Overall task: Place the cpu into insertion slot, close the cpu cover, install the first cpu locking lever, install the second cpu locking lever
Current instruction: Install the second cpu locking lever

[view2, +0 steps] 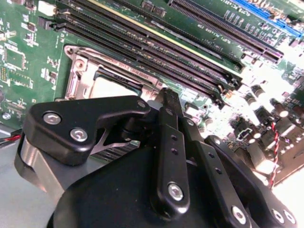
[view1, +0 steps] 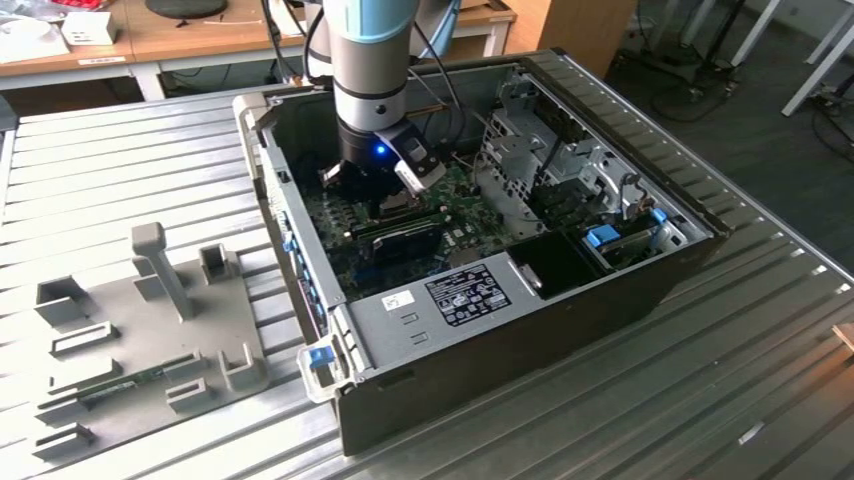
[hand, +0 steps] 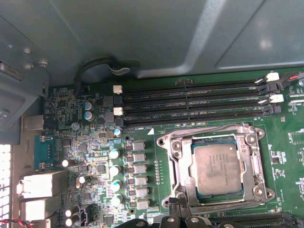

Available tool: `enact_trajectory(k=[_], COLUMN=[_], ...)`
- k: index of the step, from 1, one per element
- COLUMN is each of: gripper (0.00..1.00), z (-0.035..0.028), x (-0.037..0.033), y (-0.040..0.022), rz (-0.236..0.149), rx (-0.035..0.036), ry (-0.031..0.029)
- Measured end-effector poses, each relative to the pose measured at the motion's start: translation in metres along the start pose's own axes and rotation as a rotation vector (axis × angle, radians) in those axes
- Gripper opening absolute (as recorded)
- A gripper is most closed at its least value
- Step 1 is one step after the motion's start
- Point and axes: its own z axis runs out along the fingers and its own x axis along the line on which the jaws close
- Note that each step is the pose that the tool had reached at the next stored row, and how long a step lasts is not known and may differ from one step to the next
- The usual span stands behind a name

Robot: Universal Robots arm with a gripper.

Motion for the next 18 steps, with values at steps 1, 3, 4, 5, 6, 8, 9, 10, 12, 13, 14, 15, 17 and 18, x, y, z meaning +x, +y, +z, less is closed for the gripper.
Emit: enact_trajectory(k=[1, 3, 4, 5, 6, 8, 9, 10, 12, 13, 14, 15, 17, 18], gripper=[0.10, 0.10, 0.10, 0.10, 0.10, 0.10, 0.10, 0.10, 0.10, 0.10, 0.10, 0.10, 0.10, 0.10], z=[0.0000, 0.0000, 0.0001, 0.0001, 0.0001, 0.0001, 0.0001, 0.0001, 0.0001, 0.0001, 0.0001, 0.0002, 0.0001, 0.0002], x=[0.0000, 0.0000, 0.0000, 0.0000, 0.0000, 0.0000, 0.0000, 0.0000, 0.0000, 0.0000, 0.0000, 0.0000, 0.0000, 0.0000], y=[0.0000, 0.0000, 0.0000, 0.0000, 0.0000, 0.0000, 0.0000, 0.0000, 0.0000, 0.0000, 0.0001, 0.0002, 0.0003, 0.0003], rz=[0.000, 0.000, 0.000, 0.000, 0.000, 0.000, 0.000, 0.000, 0.000, 0.000, 0.000, 0.000, 0.000, 0.000], rx=[0.0000, 0.0000, 0.0000, 0.0000, 0.0000, 0.0000, 0.0000, -0.0001, -0.0001, -0.0001, 0.0000, 0.0000, 0.0000, 0.0000], ry=[0.0000, 0.0000, 0.0000, 0.0000, 0.0000, 0.0000, 0.0000, -0.0001, 0.0000, 0.0000, 0.0000, 0.0000, 0.0000, -0.0001])
